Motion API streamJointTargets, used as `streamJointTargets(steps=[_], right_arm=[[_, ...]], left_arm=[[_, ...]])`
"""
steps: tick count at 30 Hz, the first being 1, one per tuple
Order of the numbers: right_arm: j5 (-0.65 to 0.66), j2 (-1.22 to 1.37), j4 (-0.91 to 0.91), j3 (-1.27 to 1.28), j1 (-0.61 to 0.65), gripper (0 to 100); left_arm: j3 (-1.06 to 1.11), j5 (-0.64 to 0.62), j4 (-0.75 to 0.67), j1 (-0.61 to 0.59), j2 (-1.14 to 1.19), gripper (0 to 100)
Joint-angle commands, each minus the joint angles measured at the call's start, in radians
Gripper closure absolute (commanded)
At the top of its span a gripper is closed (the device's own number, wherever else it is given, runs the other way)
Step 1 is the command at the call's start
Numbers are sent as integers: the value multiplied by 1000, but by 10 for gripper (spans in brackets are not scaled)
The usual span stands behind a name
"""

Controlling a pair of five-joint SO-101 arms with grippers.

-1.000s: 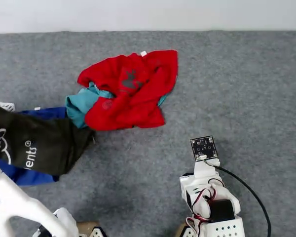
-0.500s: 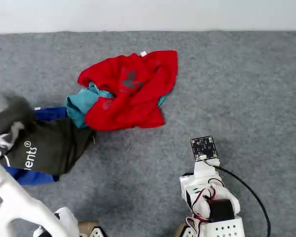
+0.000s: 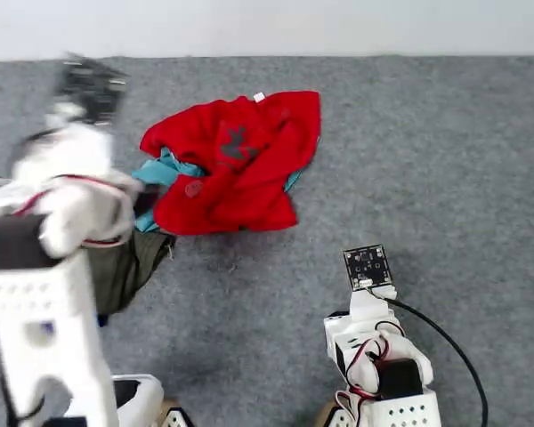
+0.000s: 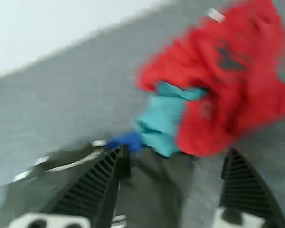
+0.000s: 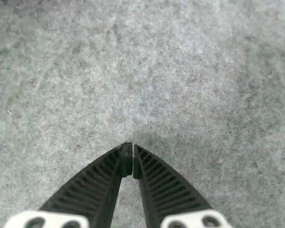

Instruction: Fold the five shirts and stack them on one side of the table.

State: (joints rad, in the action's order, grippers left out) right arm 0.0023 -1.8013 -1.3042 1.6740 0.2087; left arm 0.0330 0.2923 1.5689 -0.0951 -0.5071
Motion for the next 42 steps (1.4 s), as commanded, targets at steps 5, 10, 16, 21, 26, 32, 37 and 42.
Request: streamJointTargets(steps=[5,10,16,21,26,32,37,42], right_arm=[[9,-10,-4,11,-12,988],[9,-10,-4,11,-12,988],[9,-10,-4,11,-12,988],[9,-10,-4,11,-12,988],[9,-10,-4,11,-12,988],[9,-10,-4,11,-12,988],[9,-10,-4,11,-12,988],[9,-10,-4,11,-12,988]], left_arm=[[151,-15,-235,117,226,693],[150,-52,-351,161,413,693],[150,-117,-456,212,592,695],[150,-135,-499,232,669,790],[148,-135,-546,216,600,991],[151,-137,-499,198,318,988],[151,-141,-496,152,43,988],[150,-141,-531,23,-196,988]])
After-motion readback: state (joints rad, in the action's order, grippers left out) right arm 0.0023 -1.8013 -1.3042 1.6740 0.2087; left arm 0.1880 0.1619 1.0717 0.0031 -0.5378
